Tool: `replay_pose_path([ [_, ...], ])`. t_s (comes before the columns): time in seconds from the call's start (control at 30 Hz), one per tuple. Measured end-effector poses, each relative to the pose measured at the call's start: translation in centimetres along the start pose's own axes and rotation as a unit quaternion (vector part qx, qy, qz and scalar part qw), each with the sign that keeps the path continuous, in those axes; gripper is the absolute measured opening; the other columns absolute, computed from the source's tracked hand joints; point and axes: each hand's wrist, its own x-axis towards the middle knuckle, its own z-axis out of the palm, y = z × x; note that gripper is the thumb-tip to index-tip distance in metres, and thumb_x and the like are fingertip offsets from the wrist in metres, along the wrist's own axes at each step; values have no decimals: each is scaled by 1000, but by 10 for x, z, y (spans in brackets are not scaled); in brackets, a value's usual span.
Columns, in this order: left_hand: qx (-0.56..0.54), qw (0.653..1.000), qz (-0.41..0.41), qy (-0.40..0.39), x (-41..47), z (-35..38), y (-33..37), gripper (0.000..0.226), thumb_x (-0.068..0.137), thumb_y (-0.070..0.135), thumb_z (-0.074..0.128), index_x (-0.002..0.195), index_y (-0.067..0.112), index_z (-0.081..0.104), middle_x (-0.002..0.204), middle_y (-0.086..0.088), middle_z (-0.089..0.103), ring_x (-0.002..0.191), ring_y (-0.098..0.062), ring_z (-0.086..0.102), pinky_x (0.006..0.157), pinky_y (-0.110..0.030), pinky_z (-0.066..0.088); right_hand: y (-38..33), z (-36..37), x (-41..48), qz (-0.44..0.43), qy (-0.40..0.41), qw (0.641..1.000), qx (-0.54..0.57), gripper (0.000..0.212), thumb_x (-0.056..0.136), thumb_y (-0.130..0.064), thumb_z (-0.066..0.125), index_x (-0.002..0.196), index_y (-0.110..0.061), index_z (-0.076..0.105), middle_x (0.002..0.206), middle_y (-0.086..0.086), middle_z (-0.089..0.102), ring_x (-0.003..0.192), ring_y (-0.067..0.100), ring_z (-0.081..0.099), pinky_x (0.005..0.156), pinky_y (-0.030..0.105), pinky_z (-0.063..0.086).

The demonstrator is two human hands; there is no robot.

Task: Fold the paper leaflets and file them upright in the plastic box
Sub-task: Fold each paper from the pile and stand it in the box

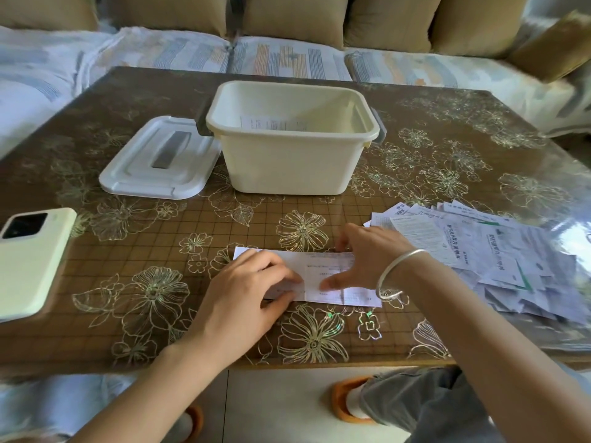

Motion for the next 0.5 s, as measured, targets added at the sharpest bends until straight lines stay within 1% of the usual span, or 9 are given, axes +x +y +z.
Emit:
replay_pose_path([
  [0.07,0,1000,-4,2,0,0,1,21,78,25,73,98,29,72,97,19,60,95,-4,55,79,-27,51,0,1,-1,-6,-10,1000,9,57,65,-71,67,93,-24,52,81,-8,57,73,12,52,65,28,42],
  [0.13,14,1000,0,9,-2,0,3,20,78,26,72,97,27,72,96,17,61,92,-6,55,77,-28,51,0,4,-5,-11,-10,999,41,43,74,-60,68,90,-23,53,82,-8,57,67,7,49,55,22,37],
  [0.2,32,999,12,18,-4,1,4,18,78,23,72,96,25,72,94,15,62,90,-9,57,76,-29,50,2,7,-12,-18,-9,992,123,35,83,-43,67,110,-26,52,93,-10,55,71,4,50,52,15,36],
  [0.23,42,999,21,24,-4,2,5,18,78,20,74,96,24,72,94,14,63,89,-11,57,76,-30,49,2,8,-17,-24,-11,984,178,38,87,-34,65,120,-29,49,97,-10,54,74,5,54,51,12,39],
  [0.27,51,998,27,32,-4,2,5,19,77,16,75,95,23,71,93,13,64,88,-13,59,77,-31,48,3,11,-21,-34,-10,971,235,41,89,-26,63,126,-33,47,98,-11,56,76,6,58,50,12,44],
  [0.3,58,997,30,43,-4,2,5,20,77,13,76,94,22,71,91,12,65,86,-14,60,77,-31,48,3,13,-25,-44,-8,957,285,40,90,-20,62,125,-35,50,97,-12,59,75,4,60,49,14,48],
  [0.4,57,996,31,65,-6,-1,7,21,74,8,77,91,21,72,84,12,67,78,-12,62,72,-29,49,3,21,-38,-39,20,917,396,26,90,-13,62,102,-35,69,92,-15,63,68,-1,59,53,13,47],
  [0.43,51,996,31,63,-8,-1,9,23,74,8,78,92,21,72,85,12,67,78,-11,62,71,-28,50,2,24,-41,-18,28,898,439,22,89,-13,63,96,-32,72,90,-13,65,67,1,59,55,14,47],
  [0.5,45,997,28,53,-11,0,10,28,74,9,78,99,21,73,92,12,69,85,-10,63,74,-29,53,-2,30,-46,28,29,840,540,18,88,-11,64,96,-24,74,90,-4,67,67,5,62,56,20,52],
])
